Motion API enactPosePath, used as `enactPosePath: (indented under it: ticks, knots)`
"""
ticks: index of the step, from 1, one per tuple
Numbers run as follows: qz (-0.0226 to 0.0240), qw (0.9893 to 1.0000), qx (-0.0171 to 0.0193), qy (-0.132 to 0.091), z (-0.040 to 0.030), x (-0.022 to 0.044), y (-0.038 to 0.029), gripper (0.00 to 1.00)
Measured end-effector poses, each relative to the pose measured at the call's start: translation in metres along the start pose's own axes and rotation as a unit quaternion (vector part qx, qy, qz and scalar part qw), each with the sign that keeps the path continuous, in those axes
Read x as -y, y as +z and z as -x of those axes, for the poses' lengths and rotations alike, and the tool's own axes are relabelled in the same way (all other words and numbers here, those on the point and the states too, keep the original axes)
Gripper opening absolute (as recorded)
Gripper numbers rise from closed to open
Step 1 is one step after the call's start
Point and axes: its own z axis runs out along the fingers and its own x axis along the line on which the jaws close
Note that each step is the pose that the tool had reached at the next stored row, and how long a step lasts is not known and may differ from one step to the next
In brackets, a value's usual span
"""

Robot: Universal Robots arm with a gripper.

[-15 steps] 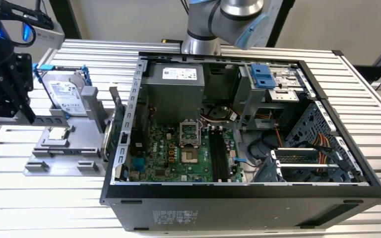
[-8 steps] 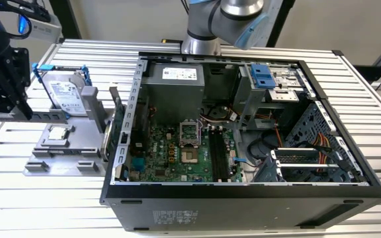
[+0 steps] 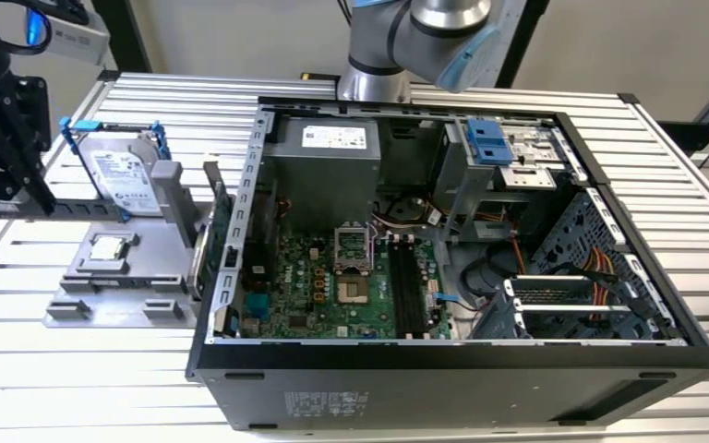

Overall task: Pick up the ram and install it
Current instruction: 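Pick up the ram and move it above insertion slot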

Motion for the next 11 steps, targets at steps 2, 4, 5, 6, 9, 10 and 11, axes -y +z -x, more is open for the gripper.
enactPosePath:
  ticks: [2, 4, 5, 6, 9, 10, 11]
  knots:
    - [0.0000, 1.0000, -0.0001, -0.003, 0.0008, -0.0001, -0.0011, 0.00]
    - [0.0001, 1.0000, -0.0003, -0.007, 0.0016, -0.0002, -0.0026, 0.00]
    - [0.0001, 1.0000, -0.0003, -0.008, 0.0020, -0.0002, -0.0035, 0.00]
    - [0.0000, 1.0000, -0.0003, -0.009, 0.0023, -0.0002, -0.0043, 0.00]
    - [0.0000, 0.9999, -0.0004, -0.013, 0.0029, -0.0003, -0.0073, 0.00]
    - [0.0000, 0.9999, -0.0004, -0.014, 0.0030, -0.0004, -0.0082, 0.00]
    - [0.0000, 0.9999, -0.0005, -0.016, 0.0031, -0.0004, -0.0093, 0.00]
